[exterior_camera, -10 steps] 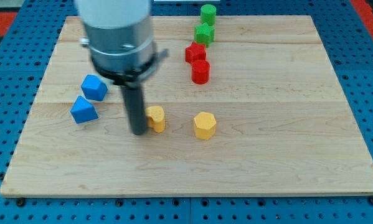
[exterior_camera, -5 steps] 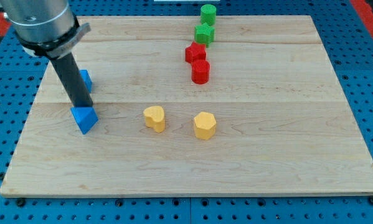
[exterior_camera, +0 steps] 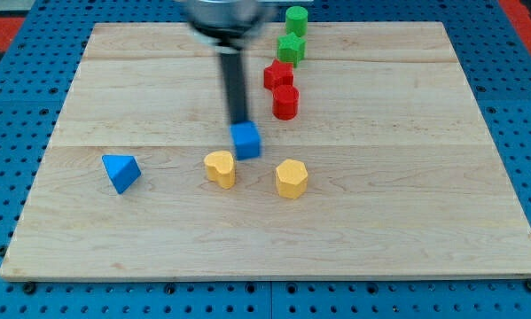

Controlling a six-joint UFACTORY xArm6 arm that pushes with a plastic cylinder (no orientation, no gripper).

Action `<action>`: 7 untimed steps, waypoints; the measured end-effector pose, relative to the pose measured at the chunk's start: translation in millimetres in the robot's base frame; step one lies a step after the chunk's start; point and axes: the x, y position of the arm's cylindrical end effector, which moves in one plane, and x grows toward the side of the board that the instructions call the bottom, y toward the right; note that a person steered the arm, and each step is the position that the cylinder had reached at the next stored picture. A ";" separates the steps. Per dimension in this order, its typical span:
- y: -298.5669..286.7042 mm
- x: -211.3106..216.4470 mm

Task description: Push the blue cube towards the right center of the board

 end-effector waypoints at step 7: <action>91.9 46.1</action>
